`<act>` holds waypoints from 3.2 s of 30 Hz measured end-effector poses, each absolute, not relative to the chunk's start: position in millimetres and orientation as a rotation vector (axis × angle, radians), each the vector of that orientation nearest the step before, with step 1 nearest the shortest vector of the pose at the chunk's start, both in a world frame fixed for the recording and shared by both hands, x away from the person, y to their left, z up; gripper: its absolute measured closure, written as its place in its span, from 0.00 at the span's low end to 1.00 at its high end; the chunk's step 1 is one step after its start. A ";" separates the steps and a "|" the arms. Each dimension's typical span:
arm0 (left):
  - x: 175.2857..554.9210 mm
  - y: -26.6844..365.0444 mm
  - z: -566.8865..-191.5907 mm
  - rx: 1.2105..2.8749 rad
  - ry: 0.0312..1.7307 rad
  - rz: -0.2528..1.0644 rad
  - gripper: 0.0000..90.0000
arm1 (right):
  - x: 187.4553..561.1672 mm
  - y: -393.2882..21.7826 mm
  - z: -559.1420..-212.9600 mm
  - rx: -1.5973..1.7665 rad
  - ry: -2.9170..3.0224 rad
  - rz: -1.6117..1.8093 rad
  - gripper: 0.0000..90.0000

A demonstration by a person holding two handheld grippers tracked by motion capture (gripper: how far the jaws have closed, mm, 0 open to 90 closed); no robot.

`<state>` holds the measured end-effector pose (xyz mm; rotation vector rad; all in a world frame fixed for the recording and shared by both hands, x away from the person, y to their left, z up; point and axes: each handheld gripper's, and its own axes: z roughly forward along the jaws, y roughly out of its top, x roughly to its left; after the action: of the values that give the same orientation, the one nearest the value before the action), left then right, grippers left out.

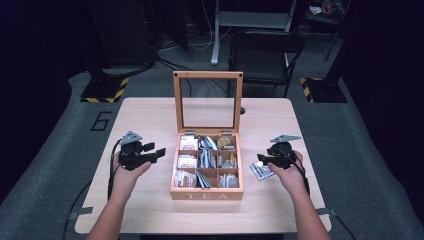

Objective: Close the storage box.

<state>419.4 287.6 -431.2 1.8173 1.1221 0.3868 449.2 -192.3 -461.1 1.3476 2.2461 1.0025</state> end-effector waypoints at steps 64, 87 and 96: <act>426.2 282.4 -433.9 1.826 1.114 0.358 0.48 | 529.0 -117.0 -383.5 1.159 2.296 1.050 0.57; 427.3 282.8 -437.8 1.837 1.125 0.354 0.47 | 561.8 -112.7 -402.7 1.265 2.258 1.095 0.58; 426.6 283.1 -437.8 1.831 1.128 0.353 0.48 | 566.4 -103.8 -396.1 1.207 2.249 1.055 0.63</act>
<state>426.6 283.1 -437.8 1.8312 1.1276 0.3528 566.4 -103.8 -396.1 1.2074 2.2491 1.0546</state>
